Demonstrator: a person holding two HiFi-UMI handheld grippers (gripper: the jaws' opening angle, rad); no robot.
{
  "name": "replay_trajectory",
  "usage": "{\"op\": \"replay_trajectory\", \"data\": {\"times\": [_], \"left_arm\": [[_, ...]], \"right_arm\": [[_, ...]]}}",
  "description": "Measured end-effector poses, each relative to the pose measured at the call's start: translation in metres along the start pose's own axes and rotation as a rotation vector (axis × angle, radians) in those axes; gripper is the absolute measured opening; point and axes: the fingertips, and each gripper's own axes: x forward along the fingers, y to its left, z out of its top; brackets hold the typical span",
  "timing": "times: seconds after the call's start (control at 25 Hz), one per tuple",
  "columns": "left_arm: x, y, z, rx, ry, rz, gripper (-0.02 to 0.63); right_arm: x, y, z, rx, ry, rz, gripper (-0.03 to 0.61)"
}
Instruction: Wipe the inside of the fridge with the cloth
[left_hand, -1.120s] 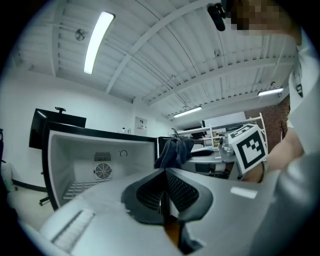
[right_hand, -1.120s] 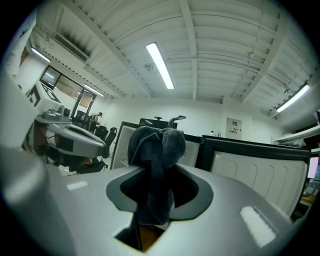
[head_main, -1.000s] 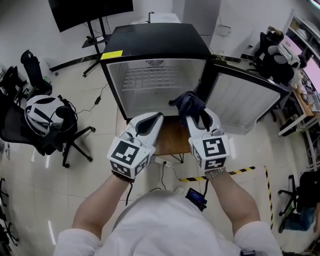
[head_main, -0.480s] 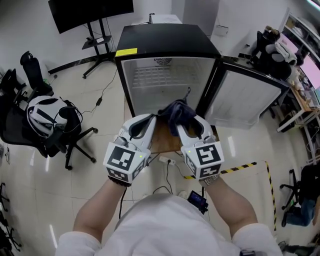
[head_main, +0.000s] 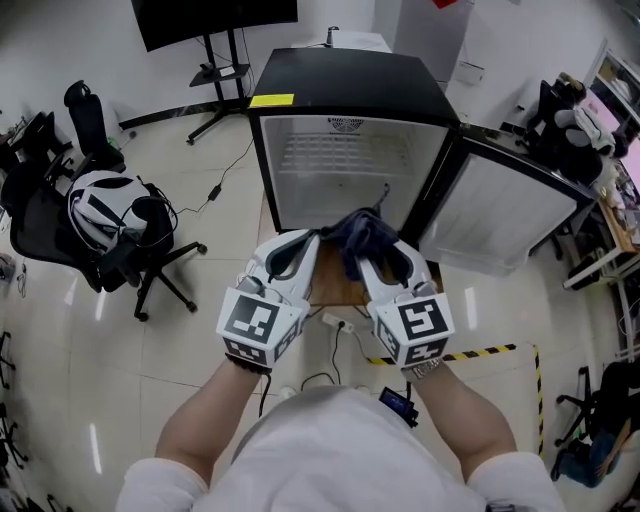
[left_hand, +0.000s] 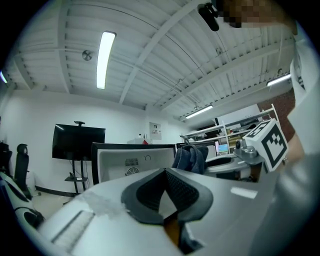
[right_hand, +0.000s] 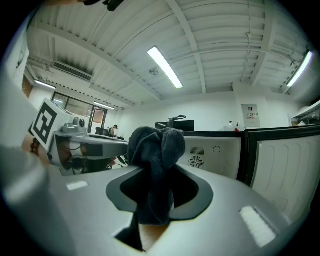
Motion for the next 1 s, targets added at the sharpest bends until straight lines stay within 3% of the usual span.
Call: {"op": "replay_trajectory", "data": {"times": [1.0], "left_arm": [[0.020,-0.025,-0.012,0.027,0.030,-0.023,0.006]], "right_arm": [[-0.011,-0.018,-0.008,0.019,-0.001,-0.012,0.110]]}}
